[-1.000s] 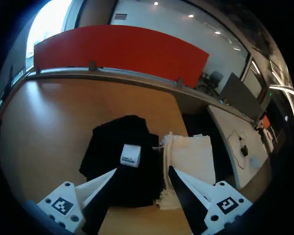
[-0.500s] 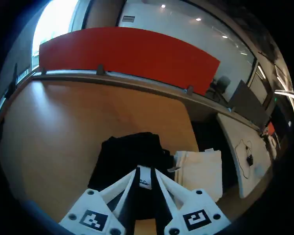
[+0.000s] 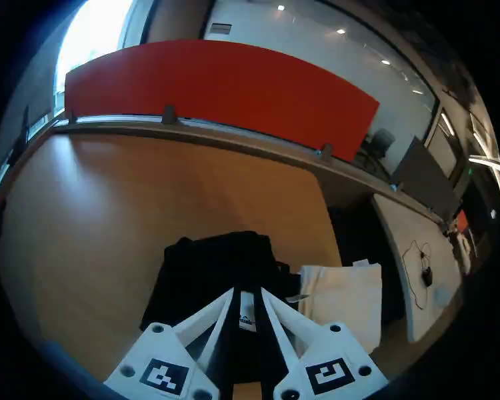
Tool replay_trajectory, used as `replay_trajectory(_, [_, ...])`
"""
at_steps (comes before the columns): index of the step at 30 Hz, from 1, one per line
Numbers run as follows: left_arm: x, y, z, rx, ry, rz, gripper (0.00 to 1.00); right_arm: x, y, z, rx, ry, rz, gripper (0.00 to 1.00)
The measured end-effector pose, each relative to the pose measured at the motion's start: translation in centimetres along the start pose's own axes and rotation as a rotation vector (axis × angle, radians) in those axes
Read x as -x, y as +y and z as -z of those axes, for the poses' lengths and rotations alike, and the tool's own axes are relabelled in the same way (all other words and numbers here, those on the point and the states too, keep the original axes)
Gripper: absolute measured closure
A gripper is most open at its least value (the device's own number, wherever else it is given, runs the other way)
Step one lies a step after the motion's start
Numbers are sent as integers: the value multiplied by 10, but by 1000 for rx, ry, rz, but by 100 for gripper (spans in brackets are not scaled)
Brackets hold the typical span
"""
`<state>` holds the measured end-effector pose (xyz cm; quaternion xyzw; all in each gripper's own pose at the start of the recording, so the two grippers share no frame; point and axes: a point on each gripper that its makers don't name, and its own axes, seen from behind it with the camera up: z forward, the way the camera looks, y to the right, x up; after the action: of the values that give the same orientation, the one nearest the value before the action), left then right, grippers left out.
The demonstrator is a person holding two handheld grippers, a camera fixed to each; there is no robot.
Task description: Fold towel
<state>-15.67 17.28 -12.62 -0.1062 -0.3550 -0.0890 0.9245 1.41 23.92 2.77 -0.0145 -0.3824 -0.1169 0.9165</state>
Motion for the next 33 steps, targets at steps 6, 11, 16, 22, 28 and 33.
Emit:
replay_trajectory(6, [5,-4,2,-17,-9,6,3,5,1,-16,-12,-26,1,86])
replay_trajectory(11, [9,-6,4,-29,-14,9,2,11,1,-29,-21,-49,4,86])
replay_trajectory(16, [13,-7,6,-40,-21,11,2,17,0,-41,-32,-73,1,86])
replay_trajectory(22, [17,-8,8,-51,-26,18,2,26,-2,-50,-43,-101,-5,86])
replay_trajectory(28, [17,-6,9,-53,-26,20,2,30,-3,-50,-48,-106,-4,86])
replay_trajectory(33, [15,-4,8,-47,-22,17,2,21,-4,-42,-53,-78,-3,86])
